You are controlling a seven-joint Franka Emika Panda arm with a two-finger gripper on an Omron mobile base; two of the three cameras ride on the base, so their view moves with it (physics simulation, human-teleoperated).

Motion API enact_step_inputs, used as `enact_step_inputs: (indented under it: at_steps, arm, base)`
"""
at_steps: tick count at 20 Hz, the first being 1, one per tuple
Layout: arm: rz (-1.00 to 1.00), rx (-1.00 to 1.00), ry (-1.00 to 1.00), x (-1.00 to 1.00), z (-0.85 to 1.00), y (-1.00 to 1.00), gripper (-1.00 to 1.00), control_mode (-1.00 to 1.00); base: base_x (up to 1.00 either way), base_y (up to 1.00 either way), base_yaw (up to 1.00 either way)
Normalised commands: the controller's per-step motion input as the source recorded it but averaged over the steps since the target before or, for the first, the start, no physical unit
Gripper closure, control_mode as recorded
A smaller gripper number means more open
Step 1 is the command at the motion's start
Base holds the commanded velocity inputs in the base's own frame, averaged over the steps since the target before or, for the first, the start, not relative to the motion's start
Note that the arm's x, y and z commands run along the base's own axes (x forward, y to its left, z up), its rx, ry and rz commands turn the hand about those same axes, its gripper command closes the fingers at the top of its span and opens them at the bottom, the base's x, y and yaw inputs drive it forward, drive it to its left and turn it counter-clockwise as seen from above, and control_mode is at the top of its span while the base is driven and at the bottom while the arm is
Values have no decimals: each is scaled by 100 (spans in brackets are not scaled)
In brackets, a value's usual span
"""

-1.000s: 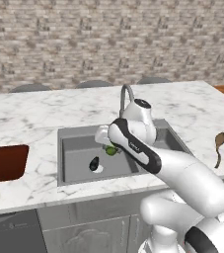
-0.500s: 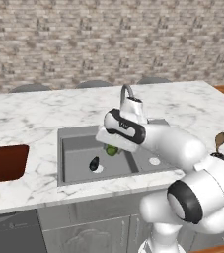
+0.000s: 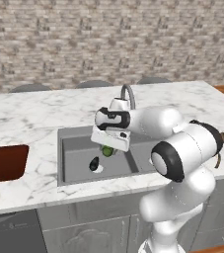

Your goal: Pick up all produce items and place them in the sink. Turn on the sink faucet to wash them. Then turn the sink off and put them in the tray.

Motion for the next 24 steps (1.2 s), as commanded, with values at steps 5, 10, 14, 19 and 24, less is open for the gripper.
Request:
enact_step_inputs:
  at_steps: [5,10,14,19,24]
  arm:
    - [-9,-7,11,34,-35,3,100,-100]
    - [-8,-6,6,25,-37,0,100,-100]
    - [-7,-5,7,28,-37,0,100,-100]
    - [-9,-6,6,27,-34,3,100,-100]
    - [-9,-7,7,29,-31,6,100,-100]
  base:
    - [0,0,0]
    - [0,0,0]
    - [0,0,0]
    - [0,0,0]
    - [0,0,0]
